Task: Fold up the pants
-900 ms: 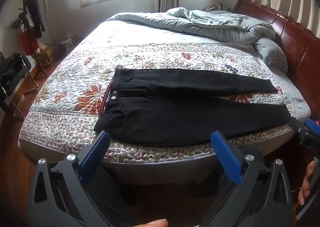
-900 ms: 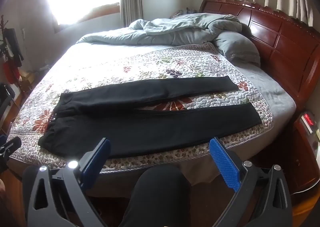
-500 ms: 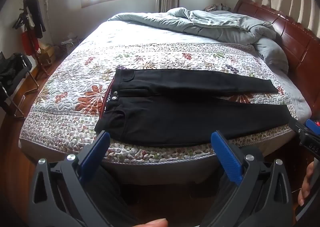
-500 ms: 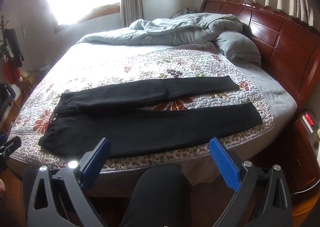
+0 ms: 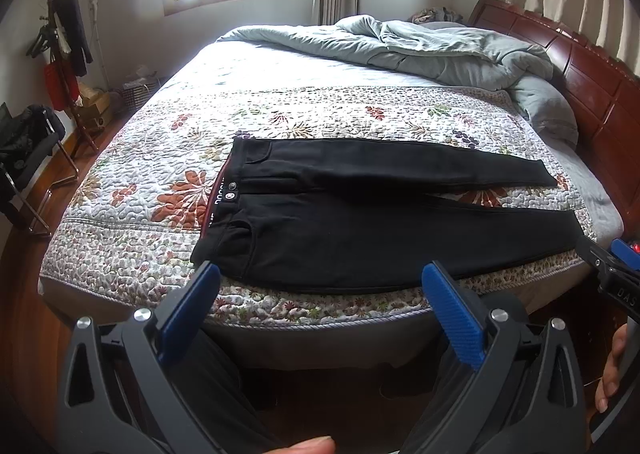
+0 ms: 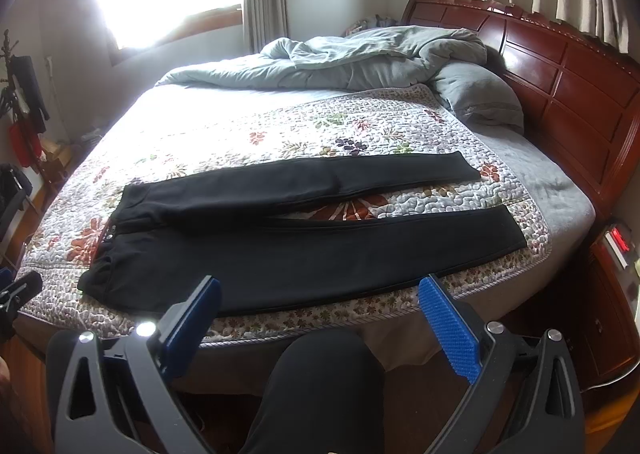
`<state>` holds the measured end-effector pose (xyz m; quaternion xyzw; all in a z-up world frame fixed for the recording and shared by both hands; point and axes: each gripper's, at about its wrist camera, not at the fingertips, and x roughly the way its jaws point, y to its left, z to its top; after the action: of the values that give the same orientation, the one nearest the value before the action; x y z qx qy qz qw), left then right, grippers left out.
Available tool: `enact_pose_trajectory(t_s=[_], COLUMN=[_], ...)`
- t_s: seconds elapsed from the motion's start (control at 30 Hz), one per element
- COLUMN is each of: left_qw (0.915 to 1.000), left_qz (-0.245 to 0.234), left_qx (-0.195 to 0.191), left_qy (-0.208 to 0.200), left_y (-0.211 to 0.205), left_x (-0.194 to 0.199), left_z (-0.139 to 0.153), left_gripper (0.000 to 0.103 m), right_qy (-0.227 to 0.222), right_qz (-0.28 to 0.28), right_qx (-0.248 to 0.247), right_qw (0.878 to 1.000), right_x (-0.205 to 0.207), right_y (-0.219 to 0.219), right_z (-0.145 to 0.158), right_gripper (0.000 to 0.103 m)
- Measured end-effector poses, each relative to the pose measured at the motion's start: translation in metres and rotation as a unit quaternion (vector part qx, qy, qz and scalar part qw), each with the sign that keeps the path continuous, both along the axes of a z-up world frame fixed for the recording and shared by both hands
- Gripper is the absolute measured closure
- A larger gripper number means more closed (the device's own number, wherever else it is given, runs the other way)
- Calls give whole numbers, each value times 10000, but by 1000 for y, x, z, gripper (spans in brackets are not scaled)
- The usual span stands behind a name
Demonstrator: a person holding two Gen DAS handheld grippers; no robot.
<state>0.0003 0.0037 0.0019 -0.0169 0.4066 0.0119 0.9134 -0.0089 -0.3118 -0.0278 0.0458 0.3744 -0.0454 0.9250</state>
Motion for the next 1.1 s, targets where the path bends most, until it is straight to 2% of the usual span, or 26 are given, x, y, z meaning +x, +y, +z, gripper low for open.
enact_pose_trajectory(t_s=[1.1], left_qw=[10000], left_qz=[25], left_qx=[40], left_qy=[-48], left_y=[2], left_x=[1], left_z=[6], left_gripper=[3], right_qy=[-1], right_qz=[33], right_qx=[21], right_qw=[10000], right_x=[6], right_y=[5], right_z=[5], right_gripper=[4])
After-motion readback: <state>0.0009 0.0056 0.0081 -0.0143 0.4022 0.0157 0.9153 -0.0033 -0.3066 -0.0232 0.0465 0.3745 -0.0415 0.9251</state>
